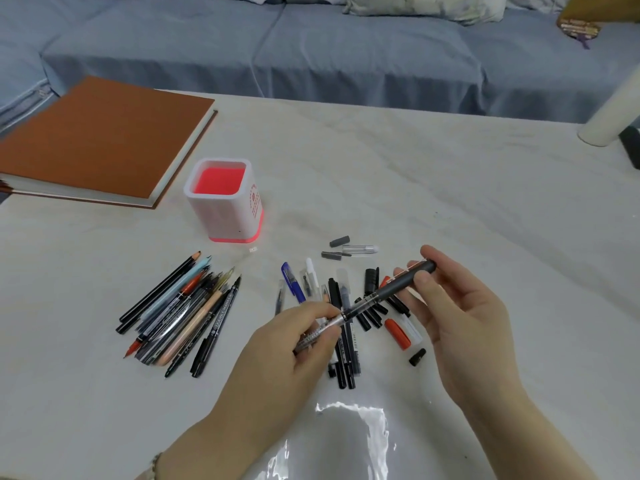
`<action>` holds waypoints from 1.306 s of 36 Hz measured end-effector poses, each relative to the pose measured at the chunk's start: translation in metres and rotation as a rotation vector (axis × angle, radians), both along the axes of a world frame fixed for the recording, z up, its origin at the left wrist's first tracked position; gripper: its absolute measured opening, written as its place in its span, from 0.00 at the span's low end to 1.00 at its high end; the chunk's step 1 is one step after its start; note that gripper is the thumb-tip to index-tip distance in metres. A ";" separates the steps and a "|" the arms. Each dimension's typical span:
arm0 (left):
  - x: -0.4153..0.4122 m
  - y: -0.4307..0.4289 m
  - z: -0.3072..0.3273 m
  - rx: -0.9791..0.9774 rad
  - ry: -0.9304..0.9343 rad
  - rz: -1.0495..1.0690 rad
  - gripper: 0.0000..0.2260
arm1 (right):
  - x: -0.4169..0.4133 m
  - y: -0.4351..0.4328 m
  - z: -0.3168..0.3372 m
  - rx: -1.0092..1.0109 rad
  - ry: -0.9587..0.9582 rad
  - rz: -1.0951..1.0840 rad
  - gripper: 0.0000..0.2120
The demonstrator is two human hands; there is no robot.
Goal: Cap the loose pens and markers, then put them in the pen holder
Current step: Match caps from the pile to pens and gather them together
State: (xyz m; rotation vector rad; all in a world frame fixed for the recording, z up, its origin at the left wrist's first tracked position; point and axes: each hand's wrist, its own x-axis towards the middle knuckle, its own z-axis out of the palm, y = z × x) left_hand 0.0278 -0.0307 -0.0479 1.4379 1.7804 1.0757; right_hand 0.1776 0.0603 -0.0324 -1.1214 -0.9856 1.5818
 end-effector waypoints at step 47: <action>-0.062 -0.014 -0.044 -0.394 0.614 0.301 0.13 | -0.046 0.007 -0.060 0.619 -1.004 0.503 0.10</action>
